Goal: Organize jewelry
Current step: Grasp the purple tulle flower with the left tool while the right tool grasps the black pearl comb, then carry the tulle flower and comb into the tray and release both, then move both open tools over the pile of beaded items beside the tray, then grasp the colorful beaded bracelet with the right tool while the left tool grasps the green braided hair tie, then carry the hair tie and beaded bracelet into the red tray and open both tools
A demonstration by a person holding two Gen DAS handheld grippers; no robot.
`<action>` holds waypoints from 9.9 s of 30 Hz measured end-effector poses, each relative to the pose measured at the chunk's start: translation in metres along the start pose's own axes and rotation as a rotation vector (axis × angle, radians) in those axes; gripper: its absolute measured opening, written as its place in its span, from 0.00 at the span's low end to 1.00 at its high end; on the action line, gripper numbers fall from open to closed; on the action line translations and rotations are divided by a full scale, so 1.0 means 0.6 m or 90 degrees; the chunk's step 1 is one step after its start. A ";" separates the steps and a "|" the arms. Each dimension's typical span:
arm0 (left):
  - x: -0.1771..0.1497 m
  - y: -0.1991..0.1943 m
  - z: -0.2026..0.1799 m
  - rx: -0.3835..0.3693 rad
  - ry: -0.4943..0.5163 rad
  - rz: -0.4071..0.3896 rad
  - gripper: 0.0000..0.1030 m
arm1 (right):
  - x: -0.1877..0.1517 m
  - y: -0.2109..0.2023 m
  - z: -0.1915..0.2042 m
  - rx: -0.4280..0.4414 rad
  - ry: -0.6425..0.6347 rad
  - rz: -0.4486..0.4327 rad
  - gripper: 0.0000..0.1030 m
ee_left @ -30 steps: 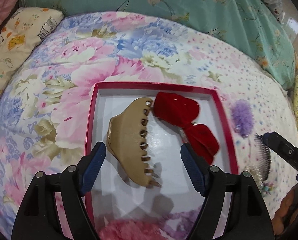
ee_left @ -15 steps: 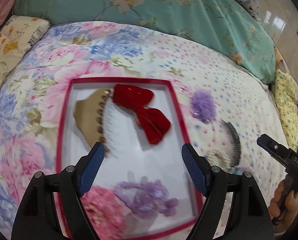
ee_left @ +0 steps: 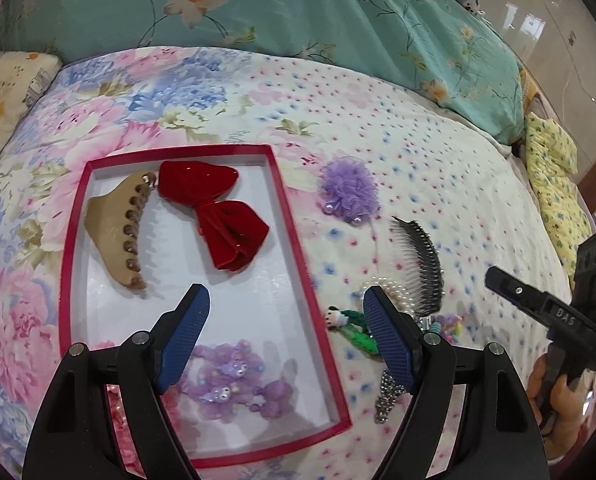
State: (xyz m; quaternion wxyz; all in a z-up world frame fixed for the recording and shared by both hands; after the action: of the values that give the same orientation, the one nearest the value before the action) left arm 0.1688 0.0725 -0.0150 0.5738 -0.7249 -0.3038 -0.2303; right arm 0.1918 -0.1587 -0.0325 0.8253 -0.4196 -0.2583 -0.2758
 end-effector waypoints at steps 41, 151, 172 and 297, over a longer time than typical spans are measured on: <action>0.078 0.287 -0.122 -0.006 0.113 0.100 0.20 | -0.014 0.118 -0.025 -0.076 -0.075 0.070 0.23; -0.052 -0.017 0.248 0.087 -0.169 -0.013 0.53 | -0.085 0.251 0.298 0.095 -0.203 0.115 0.55; -0.076 -0.062 0.119 0.013 -0.116 -0.010 0.53 | -0.035 0.039 0.112 0.023 -0.102 0.032 0.63; -0.103 -0.137 0.094 0.008 -0.091 -0.051 0.10 | -0.109 0.007 0.214 0.133 -0.149 0.057 0.07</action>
State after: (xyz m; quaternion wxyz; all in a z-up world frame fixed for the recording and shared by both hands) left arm 0.0661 0.1294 -0.0135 0.5457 -0.7230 -0.3740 -0.1989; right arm 0.1228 -0.0339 -0.0117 0.8399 -0.3723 -0.3612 -0.1596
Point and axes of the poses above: each gripper's, at about its wrist camera, not at the fingertips, and y roughly the way its jaws point, z to its left, x to its top, the point moved 6 cm from there along y, roughly the way its jaws point, and after that the axes turned 9 degrees about -z, right-handed, at the moved point
